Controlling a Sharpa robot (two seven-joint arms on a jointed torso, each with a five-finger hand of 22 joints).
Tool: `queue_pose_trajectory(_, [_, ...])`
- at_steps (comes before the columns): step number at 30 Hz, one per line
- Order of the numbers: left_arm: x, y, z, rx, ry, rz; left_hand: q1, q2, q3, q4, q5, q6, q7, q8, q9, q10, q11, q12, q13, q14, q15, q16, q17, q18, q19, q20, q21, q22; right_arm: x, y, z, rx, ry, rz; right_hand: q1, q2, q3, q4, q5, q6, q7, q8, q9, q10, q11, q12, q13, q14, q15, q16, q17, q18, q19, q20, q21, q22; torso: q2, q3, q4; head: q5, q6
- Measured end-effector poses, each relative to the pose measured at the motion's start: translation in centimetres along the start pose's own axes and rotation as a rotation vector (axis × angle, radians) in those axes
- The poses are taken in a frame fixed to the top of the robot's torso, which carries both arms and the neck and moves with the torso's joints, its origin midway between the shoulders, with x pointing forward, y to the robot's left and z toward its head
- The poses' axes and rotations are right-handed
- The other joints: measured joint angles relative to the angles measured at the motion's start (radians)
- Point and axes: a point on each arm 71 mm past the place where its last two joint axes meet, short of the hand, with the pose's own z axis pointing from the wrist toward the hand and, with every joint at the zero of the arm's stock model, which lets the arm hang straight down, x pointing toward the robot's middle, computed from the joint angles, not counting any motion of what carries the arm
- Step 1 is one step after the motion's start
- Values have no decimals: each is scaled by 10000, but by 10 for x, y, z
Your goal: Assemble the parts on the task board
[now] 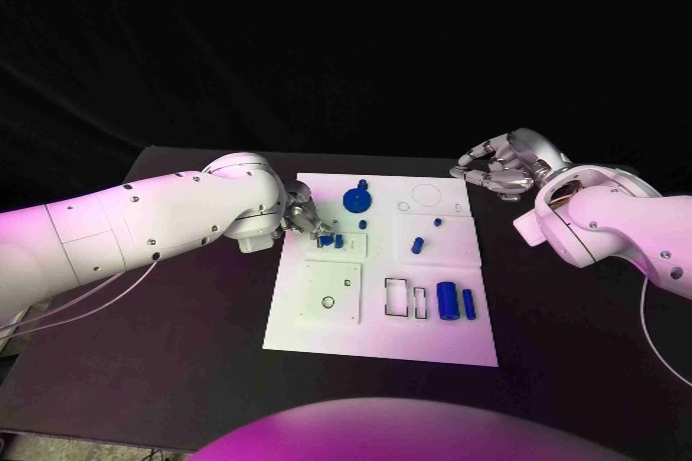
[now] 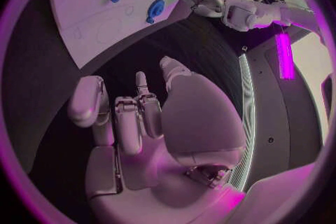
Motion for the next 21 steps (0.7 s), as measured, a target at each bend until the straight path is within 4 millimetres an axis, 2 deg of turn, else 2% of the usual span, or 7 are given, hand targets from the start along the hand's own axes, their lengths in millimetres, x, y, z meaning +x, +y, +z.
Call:
queue_pose_trajectory(1, [0, 0, 0, 5, -6, -22, 60, 61, -108, -6, 297, 0, 0, 0, 0, 0, 0, 0, 0, 11, -11, 0, 0, 0, 0, 0, -36, 0, 0, 0, 0, 0, 1, 0, 0, 0, 0, 0, 0, 0, 0, 0, 0, 0, 0, 0, 0, 0, 0, 0, 0, -1, 0, 0, 0, 0, -1, 0, 1, 0, -6])
queue_pose_trajectory(3, [0, 1, 0, 11, -14, -65, 132, 121, -192, -9, 524, 0, 0, 0, 0, 4, -4, 0, 0, 11, -12, 0, 0, 0, 0, 0, -36, 0, 0, 0, 0, 0, 1, 1, 0, 0, 0, 0, 0, 0, 0, 0, 0, 0, 0, 0, -1, 0, 0, 0, 0, 0, 0, 0, 0, 0, -5, 0, 2, 0, -12])
queue_pose_trajectory(10, [-1, 3, 0, -9, -4, -141, 641, 279, -332, -69, 756, 0, 0, 0, -13, 38, -38, 0, -1, 11, -11, 0, 0, 0, 35, -35, -36, 0, 0, 0, 0, 4, 0, 1, 0, 0, 0, 0, 0, 0, 0, 0, -1, 0, 0, 0, -1, 0, 0, 0, 0, -1, 1, 0, 0, 0, -11, 0, 4, 14, -2])
queue_pose_trajectory(21, [-1, 4, 0, -19, 8, -179, 930, 375, -385, -121, 794, 0, 0, 0, -32, 37, -37, -1, -9, 11, -11, 0, 0, 0, 35, -35, -76, -1, 0, 0, 0, 16, -5, 1, 0, 0, 0, 0, 0, 0, 0, 0, 10, 0, 0, 0, -2, 0, 0, 0, 0, -1, 0, 0, 0, 0, -11, -5, 4, 25, 30])
